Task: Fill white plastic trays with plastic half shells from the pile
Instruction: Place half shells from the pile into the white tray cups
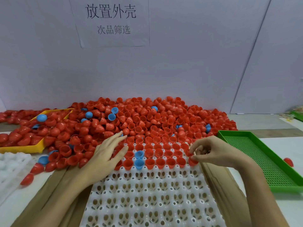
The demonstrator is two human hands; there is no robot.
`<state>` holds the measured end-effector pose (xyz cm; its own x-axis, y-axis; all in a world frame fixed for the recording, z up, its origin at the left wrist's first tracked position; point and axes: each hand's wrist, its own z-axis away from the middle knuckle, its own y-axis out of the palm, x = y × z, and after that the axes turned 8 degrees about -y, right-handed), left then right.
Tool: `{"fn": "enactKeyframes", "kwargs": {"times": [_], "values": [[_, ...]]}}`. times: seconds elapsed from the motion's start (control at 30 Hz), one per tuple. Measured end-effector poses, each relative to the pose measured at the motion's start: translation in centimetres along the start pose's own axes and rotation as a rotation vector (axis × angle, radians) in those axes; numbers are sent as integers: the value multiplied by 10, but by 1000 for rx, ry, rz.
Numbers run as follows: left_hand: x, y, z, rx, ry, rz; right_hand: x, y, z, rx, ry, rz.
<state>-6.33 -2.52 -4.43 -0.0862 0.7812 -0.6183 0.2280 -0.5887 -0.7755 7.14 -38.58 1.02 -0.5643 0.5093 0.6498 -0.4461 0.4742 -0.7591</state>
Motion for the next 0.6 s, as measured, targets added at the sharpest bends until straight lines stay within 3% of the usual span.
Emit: {"fn": "enactKeyframes", "kwargs": {"times": [0.27,0.5,0.6], "values": [[7,7,-3,-26,-9,33,-2,15,-11,22,61,131],[5,6,-7,-102,-43,163,-7,9,-7,34,8,-56],[1,2,-6,-179,-17,203,-11,1,-4,-129,-15,-143]]}}
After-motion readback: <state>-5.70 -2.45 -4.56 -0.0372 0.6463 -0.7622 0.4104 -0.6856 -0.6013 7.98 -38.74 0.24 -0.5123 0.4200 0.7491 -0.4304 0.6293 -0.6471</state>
